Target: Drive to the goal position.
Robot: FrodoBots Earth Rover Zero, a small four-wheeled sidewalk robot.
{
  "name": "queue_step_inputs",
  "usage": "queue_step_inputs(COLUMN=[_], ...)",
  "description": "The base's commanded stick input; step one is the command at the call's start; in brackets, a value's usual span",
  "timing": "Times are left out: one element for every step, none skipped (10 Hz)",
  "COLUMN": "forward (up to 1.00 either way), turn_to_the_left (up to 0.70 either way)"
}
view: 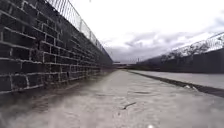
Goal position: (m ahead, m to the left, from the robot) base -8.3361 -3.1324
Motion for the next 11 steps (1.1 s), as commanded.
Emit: queue_step_inputs(forward=[1.00,1.00,1.00,1.00,1.00,1.00,1.00,1.00,1.00,1.00,1.00], turn_to_the_left=[0.00,0.00,0.00,-0.09,-0.20,-0.23,-0.13,-0.03,0.00,0.00,0.00])
